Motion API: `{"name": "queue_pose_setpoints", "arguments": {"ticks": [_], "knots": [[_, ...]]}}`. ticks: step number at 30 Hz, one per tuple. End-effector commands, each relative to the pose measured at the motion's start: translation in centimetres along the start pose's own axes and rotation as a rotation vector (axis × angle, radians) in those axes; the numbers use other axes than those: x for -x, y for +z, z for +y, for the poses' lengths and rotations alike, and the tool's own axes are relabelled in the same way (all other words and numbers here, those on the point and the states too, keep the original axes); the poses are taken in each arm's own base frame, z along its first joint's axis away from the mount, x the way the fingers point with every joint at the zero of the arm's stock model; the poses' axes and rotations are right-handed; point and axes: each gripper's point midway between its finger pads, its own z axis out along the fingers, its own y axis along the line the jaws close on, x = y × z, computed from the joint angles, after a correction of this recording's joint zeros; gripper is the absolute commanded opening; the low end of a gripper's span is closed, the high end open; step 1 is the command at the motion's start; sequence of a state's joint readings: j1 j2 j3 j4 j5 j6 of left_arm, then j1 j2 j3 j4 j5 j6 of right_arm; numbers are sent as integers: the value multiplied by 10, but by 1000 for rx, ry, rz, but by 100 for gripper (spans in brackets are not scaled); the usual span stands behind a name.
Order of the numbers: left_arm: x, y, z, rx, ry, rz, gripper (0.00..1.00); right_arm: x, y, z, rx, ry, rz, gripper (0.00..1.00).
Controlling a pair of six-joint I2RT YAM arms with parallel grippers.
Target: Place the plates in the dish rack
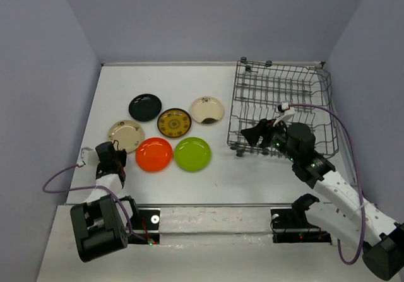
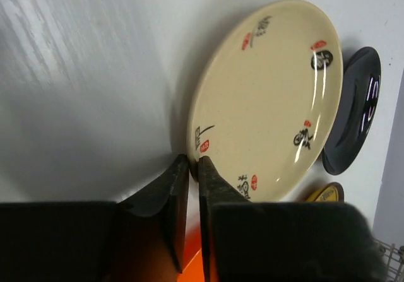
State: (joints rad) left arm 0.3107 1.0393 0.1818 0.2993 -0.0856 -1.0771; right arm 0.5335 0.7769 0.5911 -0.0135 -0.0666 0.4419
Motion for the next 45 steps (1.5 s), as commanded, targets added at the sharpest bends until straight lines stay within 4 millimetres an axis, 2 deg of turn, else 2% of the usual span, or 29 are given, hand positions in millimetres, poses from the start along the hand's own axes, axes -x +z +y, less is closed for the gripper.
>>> {"name": "queue_pose_setpoints", "arguments": {"ticks": [1, 2, 6, 9, 11, 14, 16, 19, 20, 22, 23, 24, 25, 26, 27, 28, 30, 31, 32, 34, 35, 36, 37, 38, 40, 41, 45], "knots": [[27, -2, 8, 23, -1, -146, 13, 14, 0, 5, 14, -5, -63, 69], [29, -3, 9, 24, 4, -156, 5, 15, 0, 5, 14, -3, -66, 69], [41, -12, 7, 18, 30, -207, 5, 14, 0, 5, 13, -2, -64, 69], [50, -24, -5, -20, 46, -240, 6, 10, 3, 4, 12, -1, -45, 70], [57, -36, -19, -79, 46, -259, 6, 7, 4, 7, 30, -7, -29, 73], [80, -71, -64, -230, 61, -325, 5, 0, 7, 19, 108, -23, 3, 81], [87, -90, -87, -298, 105, -336, 6, -6, 9, 32, 191, -36, 33, 84], [73, -116, -129, -456, 167, -257, 6, -10, 7, 55, 319, -56, 89, 88], [61, -128, -146, -544, 201, -211, 6, -12, 8, 60, 348, -58, 111, 89], [48, -146, -167, -668, 250, -163, 6, -6, 6, 72, 402, -53, 123, 89], [33, -160, -181, -772, 312, -109, 6, -8, 8, 77, 426, -34, 148, 90], [22, -171, -190, -839, 350, -64, 6, -2, 9, 83, 442, -26, 144, 91], [2, -182, -194, -917, 402, 33, 6, 0, 11, 87, 461, -7, 149, 91], [-5, -192, -200, -983, 431, 65, 6, 2, 13, 90, 468, 3, 149, 91], [-17, -200, -201, -1034, 474, 119, 6, -1, 20, 89, 469, 17, 166, 92], [-27, -202, -200, -1057, 503, 174, 6, 7, 24, 94, 484, 16, 148, 92], [-49, -216, -194, -1134, 583, 291, 6, 8, 35, 95, 483, 34, 157, 92], [-52, -220, -193, -1156, 606, 312, 6, 7, 40, 94, 477, 43, 167, 93], [-63, -230, -188, -1197, 638, 369, 6, 15, 43, 100, 497, 53, 157, 94], [-71, -241, -184, -1242, 688, 393, 6, 8, 54, 106, 530, 64, 190, 94], [-80, -246, -179, -1251, 705, 431, 6, 13, 58, 110, 545, 65, 188, 94], [-85, -247, -176, -1257, 721, 445, 6, 8, 60, 119, 567, 60, 200, 94], [-89, -249, -174, -1264, 730, 461, 6, 4, 66, 120, 562, 57, 211, 94], [-98, -254, -170, -1278, 743, 501, 6, 8, 69, 121, 562, 53, 198, 95], [-104, -258, -167, -1295, 749, 528, 6, 7, 76, 124, 558, 61, 196, 95], [-106, -264, -168, -1324, 760, 541, 6, 0, 82, 121, 548, 76, 218, 95], [-111, -265, -165, -1327, 775, 568, 6, -6, 79, 142, 638, 80, 236, 94]]}}
